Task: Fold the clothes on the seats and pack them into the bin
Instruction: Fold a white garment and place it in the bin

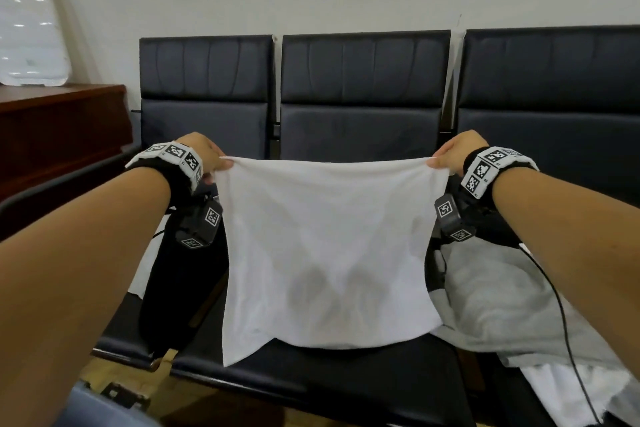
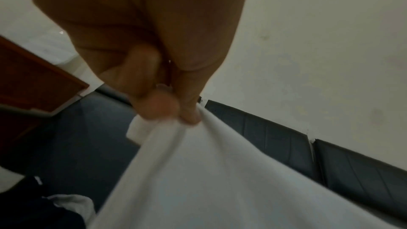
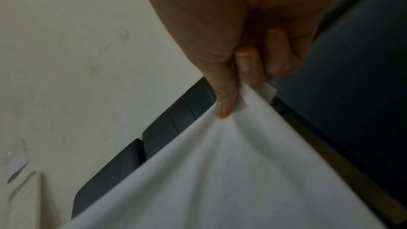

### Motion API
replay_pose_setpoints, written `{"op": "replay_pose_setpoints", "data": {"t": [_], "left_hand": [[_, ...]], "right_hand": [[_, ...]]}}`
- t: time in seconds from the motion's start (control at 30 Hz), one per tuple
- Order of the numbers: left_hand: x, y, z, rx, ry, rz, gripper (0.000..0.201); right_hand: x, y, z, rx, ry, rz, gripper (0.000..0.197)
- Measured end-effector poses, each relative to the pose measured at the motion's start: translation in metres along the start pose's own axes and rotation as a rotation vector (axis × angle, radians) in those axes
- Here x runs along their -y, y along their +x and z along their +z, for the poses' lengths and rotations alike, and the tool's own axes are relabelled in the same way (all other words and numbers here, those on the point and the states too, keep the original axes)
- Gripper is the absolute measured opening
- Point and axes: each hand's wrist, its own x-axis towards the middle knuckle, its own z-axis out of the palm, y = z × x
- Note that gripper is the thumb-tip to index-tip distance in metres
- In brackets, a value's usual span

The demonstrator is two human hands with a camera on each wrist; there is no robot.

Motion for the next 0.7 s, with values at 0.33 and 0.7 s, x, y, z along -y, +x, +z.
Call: {"op": "replay_pose_setpoints", "data": {"t": [0.33, 0.7], "left_hand": [[-0.026, 0.077, 0.013, -0.183, -0.519, 0.044, 0.015], [0.02, -0.002, -0.012, -0.097, -0.21, 0.244, 0.013]], "right_hand": [[0.062, 0.075, 0.021, -0.153, 0.394, -0.088, 0.018], [0.023, -0.033, 0.017, -0.197, 0.217, -0.241, 0.015]]}}
